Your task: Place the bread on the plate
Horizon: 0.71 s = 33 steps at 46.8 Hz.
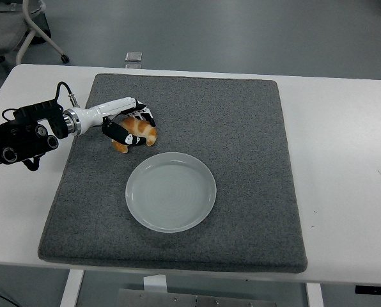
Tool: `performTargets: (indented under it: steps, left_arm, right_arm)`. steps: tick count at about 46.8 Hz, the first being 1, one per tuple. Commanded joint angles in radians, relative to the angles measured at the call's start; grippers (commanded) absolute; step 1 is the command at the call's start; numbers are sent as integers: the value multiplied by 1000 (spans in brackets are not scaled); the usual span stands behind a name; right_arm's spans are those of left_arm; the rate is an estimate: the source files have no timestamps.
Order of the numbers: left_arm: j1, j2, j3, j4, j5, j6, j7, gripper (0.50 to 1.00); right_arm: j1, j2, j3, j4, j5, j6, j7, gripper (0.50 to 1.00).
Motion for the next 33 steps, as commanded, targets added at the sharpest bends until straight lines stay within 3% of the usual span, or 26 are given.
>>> performTargets:
  steps: [1,20,33]
  left_arm:
    - [-3,6,-7,4,-4,0,0,500]
    - [-20,46,-64,5,-23,1,2,500]
    - [-177,149,-86,13,-24,-16,2,500]
  right_arm:
    - [0,0,0,0,0,0,0,930]
    - [0,0,0,0,0,0,0,930]
    - [0,0,0,0,0,0,0,930]
